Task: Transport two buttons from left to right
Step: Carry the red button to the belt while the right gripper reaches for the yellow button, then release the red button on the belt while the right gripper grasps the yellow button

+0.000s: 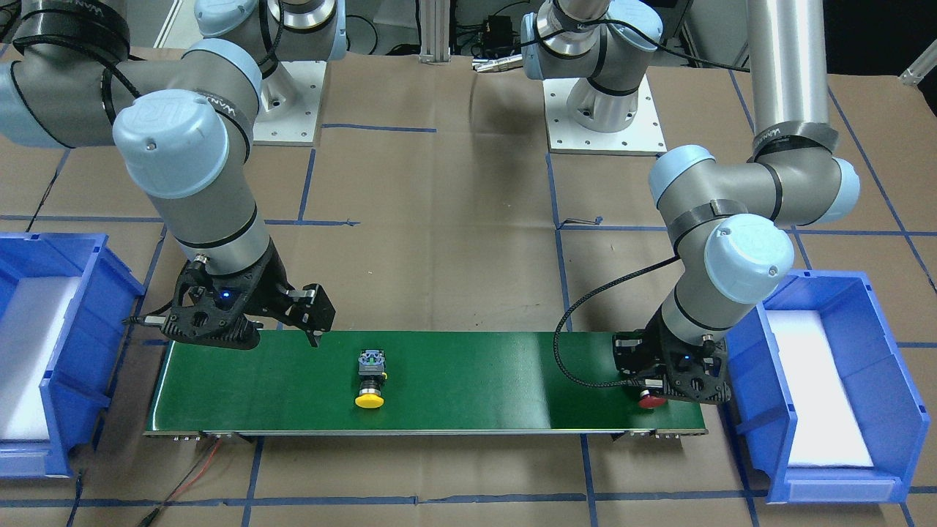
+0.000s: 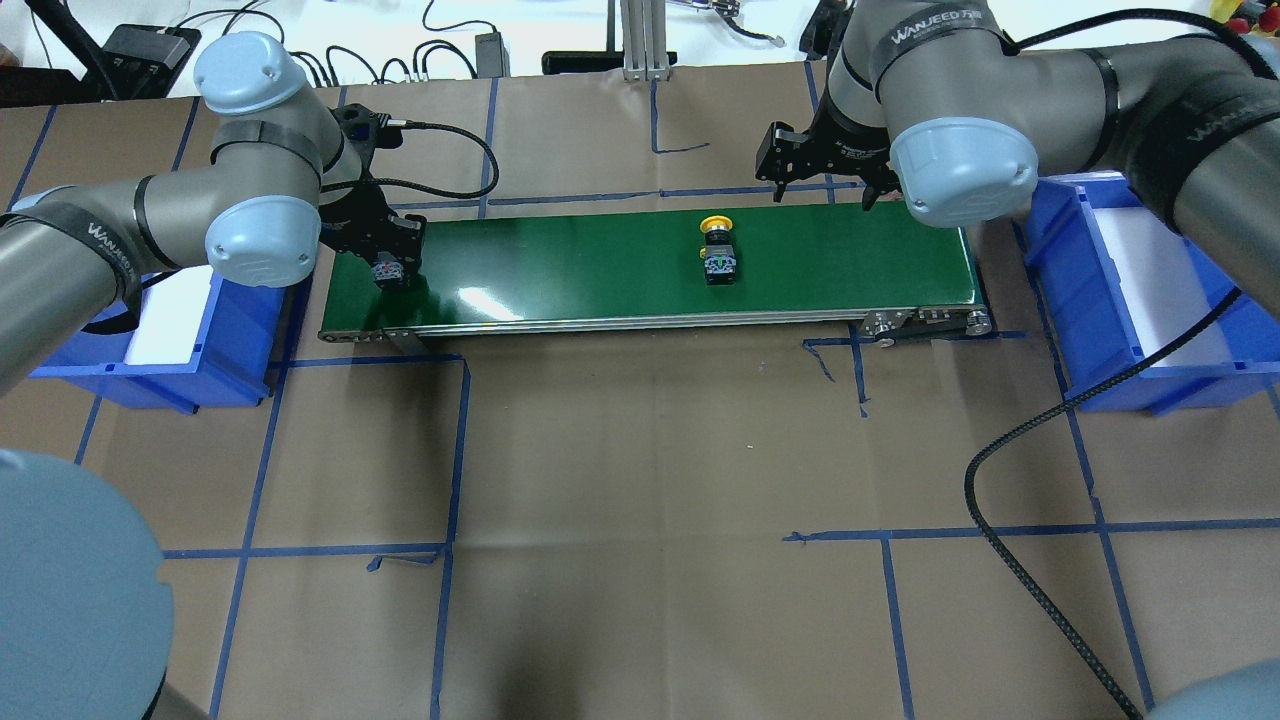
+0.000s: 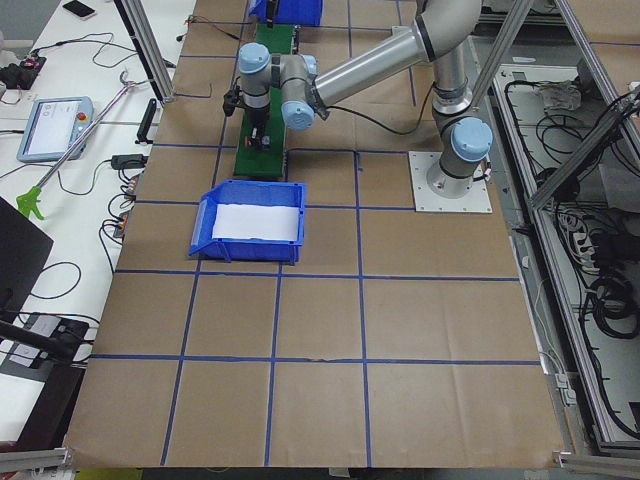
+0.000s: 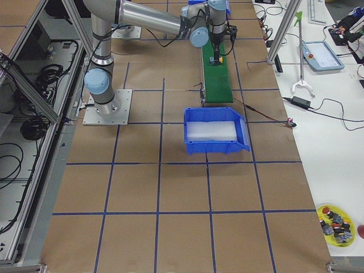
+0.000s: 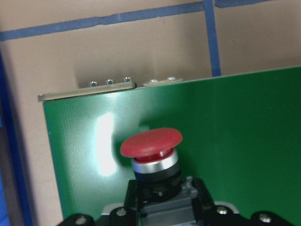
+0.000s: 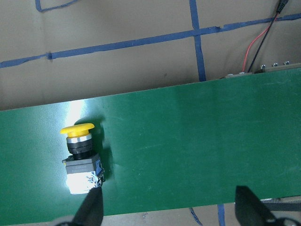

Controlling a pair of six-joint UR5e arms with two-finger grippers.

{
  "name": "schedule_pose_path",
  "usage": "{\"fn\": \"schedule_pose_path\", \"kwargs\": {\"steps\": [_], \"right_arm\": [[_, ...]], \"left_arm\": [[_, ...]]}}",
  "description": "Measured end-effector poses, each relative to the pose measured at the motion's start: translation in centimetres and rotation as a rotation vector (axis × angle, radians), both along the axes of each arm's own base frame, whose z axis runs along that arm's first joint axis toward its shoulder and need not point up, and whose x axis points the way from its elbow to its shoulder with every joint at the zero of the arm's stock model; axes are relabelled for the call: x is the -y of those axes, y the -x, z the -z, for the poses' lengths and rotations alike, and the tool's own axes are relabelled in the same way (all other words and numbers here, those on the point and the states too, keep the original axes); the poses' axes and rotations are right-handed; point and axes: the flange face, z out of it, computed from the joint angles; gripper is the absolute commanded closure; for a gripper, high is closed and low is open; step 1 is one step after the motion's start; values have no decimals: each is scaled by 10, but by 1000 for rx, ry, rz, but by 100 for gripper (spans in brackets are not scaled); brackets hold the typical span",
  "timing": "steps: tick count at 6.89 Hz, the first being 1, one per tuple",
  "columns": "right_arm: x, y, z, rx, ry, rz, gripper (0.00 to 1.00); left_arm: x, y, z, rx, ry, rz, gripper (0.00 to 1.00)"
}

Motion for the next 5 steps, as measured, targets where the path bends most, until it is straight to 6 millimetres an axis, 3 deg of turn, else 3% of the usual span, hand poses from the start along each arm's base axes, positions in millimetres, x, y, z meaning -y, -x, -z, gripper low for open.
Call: {"fn": "schedule_pose_path", "kwargs": {"steps": [1,3,5], "right_arm": [[1,1,0,1,3,2,0],[0,6,3,0,-7,3,0],[1,11,12,-3,-27,13,0]], "left_arm": [[1,0,2,-1,3,0,1],[3,1,-3,-6,17,-6,0],[1,3,-25,-3,34,2,0]]}}
